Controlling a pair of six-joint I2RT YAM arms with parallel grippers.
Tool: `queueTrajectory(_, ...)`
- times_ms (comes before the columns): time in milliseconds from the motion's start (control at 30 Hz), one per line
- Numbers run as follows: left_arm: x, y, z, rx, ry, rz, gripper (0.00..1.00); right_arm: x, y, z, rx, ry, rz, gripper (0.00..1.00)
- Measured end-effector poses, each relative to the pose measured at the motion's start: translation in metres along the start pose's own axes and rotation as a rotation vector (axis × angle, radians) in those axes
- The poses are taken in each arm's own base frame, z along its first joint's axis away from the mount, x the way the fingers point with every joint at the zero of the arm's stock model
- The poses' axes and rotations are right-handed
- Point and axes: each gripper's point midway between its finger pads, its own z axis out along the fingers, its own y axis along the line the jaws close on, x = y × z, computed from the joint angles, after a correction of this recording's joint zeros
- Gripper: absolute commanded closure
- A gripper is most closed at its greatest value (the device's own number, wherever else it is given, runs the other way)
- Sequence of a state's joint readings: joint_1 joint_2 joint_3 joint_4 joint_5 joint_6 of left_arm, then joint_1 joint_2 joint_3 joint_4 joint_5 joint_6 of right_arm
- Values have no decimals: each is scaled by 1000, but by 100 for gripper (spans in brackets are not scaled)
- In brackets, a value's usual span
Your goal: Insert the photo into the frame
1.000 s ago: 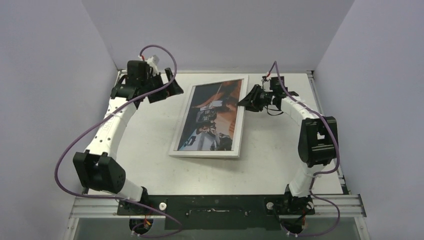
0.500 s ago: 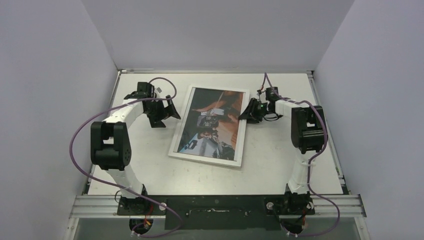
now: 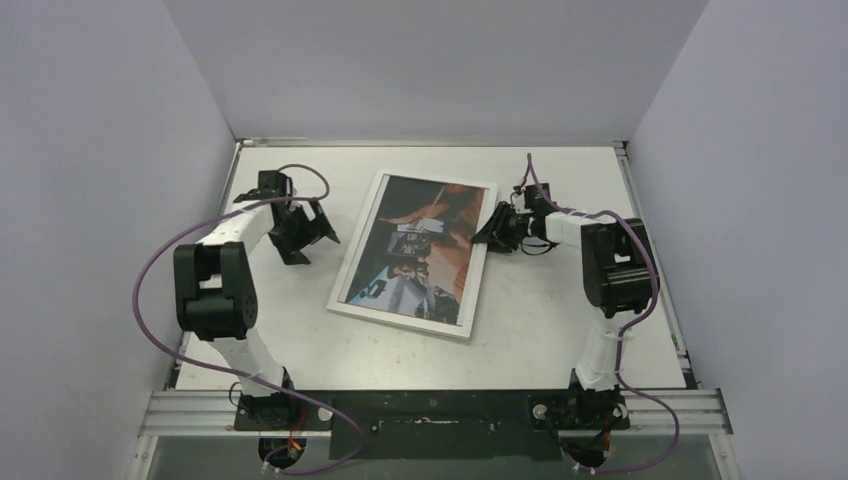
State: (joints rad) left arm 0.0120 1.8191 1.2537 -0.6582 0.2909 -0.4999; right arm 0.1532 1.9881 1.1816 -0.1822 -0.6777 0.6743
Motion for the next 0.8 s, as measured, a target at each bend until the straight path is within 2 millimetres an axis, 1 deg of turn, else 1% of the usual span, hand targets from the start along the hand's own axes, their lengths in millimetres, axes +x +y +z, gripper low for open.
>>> queueTrajectory(67,0,12,-14,-38,-33,-56,4,9,4,3,12,-20,26,86)
queueTrajectory(133,9,22,-35,-65,-67,-105,3,19,10,7,22,-38,53,86)
queueTrajectory(167,18,23,-46,-66,-79,-118,3,22,13,9,27,-47,67,86)
queueTrajectory(233,38,18,-63,-52,-90,-118,3,24,18,13,34,-67,88,86)
queueTrajectory(267,48,15,-68,-46,-87,-110,3,25,20,15,38,-74,96,86)
queueTrajectory(333,73,8,-73,-38,-60,-84,3,25,23,17,43,-86,112,86)
queueTrajectory(400,96,8,-71,-48,-8,-75,3,24,25,19,49,-98,132,86)
queueTrajectory(500,114,19,-66,-93,46,-108,3,23,27,21,57,-115,159,86)
queueTrajectory(633,130,30,-57,-110,76,-156,3,23,31,25,66,-139,189,86)
queueTrajectory(700,135,30,-47,-86,81,-184,8,24,34,26,71,-148,200,86)
queueTrajectory(767,135,27,-36,-51,76,-209,12,26,36,27,76,-152,203,86)
queueTrajectory(800,131,23,-30,-32,70,-221,14,26,36,27,78,-156,204,86)
